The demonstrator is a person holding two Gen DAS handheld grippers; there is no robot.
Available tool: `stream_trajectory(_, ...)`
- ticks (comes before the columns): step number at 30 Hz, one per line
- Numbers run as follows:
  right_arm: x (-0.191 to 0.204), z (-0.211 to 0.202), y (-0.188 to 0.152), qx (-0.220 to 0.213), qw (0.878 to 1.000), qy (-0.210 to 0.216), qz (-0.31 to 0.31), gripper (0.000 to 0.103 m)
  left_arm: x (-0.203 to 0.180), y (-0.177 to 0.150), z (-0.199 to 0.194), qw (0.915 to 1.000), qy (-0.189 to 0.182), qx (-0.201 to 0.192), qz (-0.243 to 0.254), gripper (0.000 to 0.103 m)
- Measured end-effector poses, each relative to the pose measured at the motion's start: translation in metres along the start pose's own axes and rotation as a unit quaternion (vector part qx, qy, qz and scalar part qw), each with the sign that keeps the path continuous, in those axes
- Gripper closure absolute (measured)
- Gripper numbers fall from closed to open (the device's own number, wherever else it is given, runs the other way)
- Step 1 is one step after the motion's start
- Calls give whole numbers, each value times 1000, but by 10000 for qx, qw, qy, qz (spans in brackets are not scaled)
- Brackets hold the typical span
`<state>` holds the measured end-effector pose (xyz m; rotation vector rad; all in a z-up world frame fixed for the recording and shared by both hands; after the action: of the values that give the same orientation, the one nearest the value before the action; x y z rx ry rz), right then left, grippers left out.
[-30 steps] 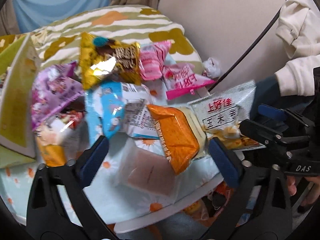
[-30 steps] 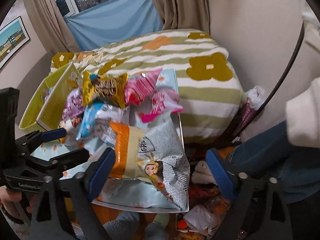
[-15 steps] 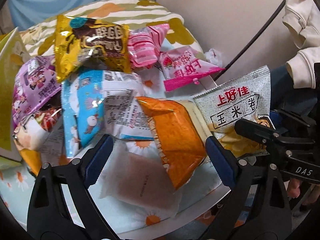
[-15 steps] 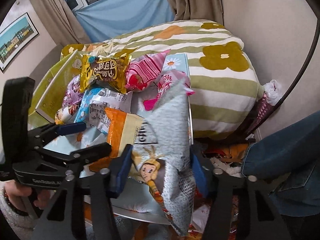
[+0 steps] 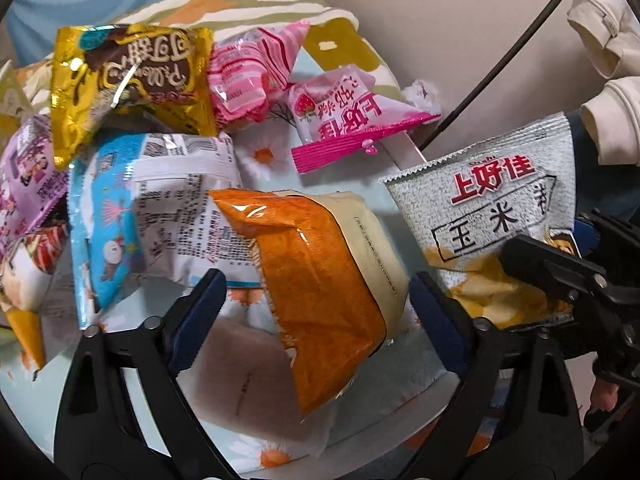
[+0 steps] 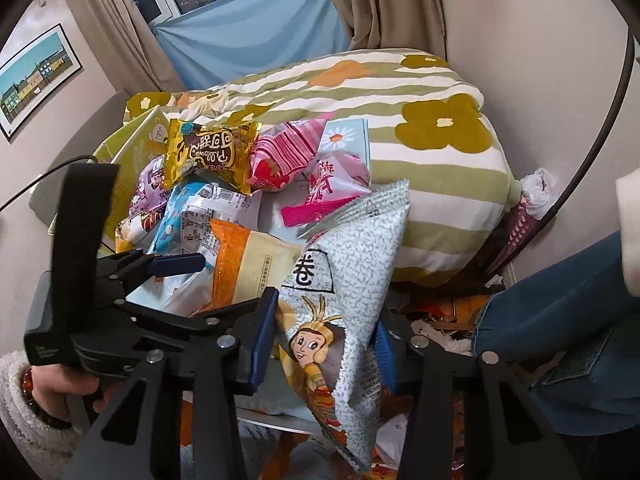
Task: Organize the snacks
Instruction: 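Grasp the orange bag with the left tool while the right grasps the silver corn-roll bag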
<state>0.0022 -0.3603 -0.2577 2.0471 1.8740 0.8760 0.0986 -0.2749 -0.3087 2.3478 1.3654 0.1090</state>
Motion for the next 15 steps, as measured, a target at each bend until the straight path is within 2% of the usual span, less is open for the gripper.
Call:
stream_trajectory(7, -2, 0, 0, -14, 10000, 54, -8, 63, -8, 0, 11, 9998, -109, 145, -7, 23)
stream_trajectory(11, -3, 1, 1, 0, 10000, 67, -10, 63, -11, 0, 11, 9998, -146, 167, 12, 38)
stream_trajectory(15, -3, 0, 1, -1, 10000, 70, -2, 63, -17, 5, 13, 9998, -100, 181, 76, 43)
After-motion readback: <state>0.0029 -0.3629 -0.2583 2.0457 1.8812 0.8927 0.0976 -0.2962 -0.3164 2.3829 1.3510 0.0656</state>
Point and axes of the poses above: each gripper's, at about its wrist camera, not at the fingertips, and z roughly the way its jaws point, x to its left, y to its top, the point moved 7 cm from there along z, roughly the way its jaws point, and after that the axes turned 2 degrees about y, right-handed, at the moved point
